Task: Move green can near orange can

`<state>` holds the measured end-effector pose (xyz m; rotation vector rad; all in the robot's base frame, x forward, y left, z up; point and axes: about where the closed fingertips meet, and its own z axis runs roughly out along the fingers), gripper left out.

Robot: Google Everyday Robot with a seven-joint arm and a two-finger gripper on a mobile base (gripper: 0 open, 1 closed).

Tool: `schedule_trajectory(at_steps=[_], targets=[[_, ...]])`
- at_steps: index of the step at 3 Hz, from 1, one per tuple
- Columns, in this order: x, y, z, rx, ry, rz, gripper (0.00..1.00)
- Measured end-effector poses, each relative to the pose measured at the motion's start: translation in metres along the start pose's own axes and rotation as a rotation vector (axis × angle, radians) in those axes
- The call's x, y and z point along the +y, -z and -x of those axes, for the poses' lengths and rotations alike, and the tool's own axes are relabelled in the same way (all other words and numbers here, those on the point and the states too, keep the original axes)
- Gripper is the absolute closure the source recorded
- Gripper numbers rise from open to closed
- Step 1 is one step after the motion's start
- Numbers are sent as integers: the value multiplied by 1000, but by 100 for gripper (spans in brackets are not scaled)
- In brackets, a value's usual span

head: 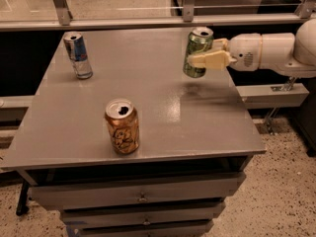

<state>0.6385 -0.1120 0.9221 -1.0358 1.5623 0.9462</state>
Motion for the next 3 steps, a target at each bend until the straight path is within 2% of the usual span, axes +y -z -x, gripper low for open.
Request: schedule_trajectory(at_steps=[1, 2, 3], targets=[[57, 22, -18, 82, 74, 142, 100], [107, 43, -36, 123, 79, 233, 100], [147, 50, -49, 129, 59, 301, 100]])
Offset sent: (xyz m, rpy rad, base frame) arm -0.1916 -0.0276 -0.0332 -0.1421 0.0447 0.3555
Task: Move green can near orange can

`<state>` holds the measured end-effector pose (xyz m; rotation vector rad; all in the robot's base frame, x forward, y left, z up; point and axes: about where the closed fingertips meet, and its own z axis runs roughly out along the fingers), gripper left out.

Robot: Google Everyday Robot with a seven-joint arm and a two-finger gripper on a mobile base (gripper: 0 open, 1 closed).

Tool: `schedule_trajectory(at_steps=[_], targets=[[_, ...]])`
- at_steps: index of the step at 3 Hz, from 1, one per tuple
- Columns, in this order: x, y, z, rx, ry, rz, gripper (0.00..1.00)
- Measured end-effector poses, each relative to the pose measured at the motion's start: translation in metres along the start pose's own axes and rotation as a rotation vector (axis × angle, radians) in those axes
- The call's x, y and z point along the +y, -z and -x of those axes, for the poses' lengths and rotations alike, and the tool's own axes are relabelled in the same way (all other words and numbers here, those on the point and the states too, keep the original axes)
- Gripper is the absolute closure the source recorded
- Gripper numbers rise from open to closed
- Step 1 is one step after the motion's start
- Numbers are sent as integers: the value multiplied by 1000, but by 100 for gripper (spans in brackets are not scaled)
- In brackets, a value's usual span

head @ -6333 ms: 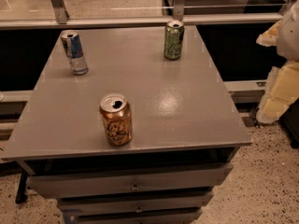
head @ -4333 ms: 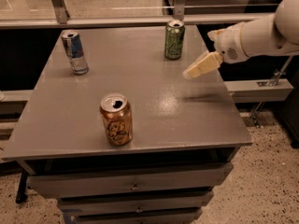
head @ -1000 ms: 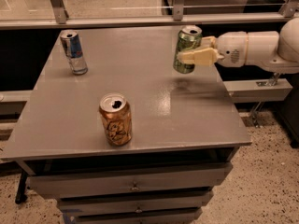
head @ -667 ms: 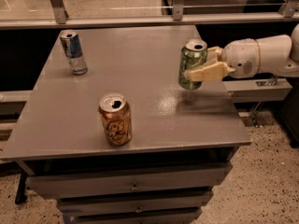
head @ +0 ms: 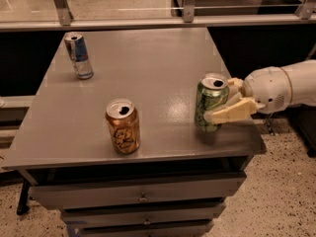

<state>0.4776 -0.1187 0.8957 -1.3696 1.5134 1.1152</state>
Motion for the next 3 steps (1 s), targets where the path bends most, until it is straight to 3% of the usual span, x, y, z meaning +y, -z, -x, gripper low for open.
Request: schedule_trajectory(at_steps=[1, 3], targets=[[29, -19, -3, -28, -9, 63, 100], [63, -70, 6, -99, 1, 145, 100]])
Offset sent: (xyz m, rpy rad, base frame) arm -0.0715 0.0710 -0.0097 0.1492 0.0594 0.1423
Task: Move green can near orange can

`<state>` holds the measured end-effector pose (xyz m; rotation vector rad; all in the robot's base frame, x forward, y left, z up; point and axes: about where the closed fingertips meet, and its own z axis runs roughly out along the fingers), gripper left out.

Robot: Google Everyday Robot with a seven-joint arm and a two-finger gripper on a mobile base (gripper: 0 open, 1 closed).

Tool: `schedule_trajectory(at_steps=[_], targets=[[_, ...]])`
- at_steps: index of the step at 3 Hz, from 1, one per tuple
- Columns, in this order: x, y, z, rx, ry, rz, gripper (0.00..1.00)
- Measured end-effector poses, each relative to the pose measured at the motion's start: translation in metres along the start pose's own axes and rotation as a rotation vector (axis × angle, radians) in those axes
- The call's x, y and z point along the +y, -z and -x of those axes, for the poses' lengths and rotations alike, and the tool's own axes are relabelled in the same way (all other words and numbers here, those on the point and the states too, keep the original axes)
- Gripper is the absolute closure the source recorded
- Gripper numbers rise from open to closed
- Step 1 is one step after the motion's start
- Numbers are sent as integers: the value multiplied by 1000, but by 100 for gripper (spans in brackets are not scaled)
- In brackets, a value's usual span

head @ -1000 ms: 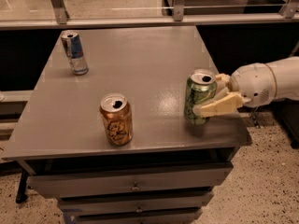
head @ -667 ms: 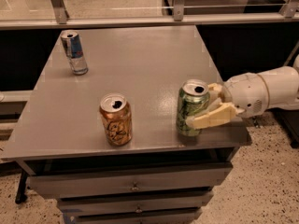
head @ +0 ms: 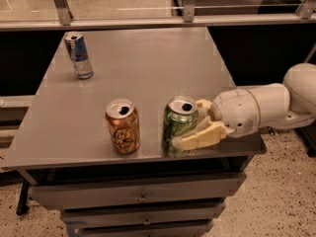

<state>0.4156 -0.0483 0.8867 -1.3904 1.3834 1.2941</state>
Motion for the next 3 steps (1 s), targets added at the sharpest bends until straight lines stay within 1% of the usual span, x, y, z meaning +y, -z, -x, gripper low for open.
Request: schedule_trajectory(at_steps=[1, 2, 3], targets=[[5, -26, 1, -6, 15, 7, 100], [-1, -43, 2, 6, 37, -17, 100], [-16, -54, 3, 21, 60, -58, 100]])
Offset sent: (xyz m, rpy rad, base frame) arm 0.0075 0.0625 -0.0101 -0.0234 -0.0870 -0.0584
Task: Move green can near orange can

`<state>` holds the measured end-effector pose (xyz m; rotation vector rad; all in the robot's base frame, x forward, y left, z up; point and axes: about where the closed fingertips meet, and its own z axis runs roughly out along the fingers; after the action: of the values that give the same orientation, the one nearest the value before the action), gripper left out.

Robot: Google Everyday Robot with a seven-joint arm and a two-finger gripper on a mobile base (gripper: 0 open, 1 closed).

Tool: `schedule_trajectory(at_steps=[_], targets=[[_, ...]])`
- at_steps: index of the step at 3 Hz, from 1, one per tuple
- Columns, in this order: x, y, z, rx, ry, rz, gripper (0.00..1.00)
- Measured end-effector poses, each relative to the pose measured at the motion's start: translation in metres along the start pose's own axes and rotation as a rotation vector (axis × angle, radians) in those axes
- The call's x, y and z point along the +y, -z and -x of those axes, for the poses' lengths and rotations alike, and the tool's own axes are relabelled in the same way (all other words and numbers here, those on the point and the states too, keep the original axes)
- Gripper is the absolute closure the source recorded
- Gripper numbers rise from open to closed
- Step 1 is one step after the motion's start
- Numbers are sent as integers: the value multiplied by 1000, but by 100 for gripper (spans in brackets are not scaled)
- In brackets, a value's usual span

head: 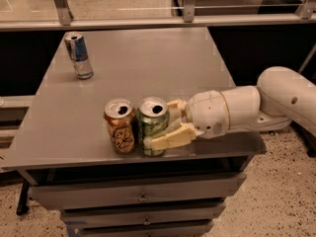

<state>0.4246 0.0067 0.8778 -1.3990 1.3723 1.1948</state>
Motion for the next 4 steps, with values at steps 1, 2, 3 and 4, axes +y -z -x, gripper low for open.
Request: schedule_trajectory(at_steps=[1, 2, 3, 4], targets=[[-14, -8, -2, 12, 13, -32, 100], [-23, -13, -8, 22, 8, -54, 85], [-27, -14, -13, 25, 5, -69, 62], [-32, -13, -16, 27, 9, -82, 39]])
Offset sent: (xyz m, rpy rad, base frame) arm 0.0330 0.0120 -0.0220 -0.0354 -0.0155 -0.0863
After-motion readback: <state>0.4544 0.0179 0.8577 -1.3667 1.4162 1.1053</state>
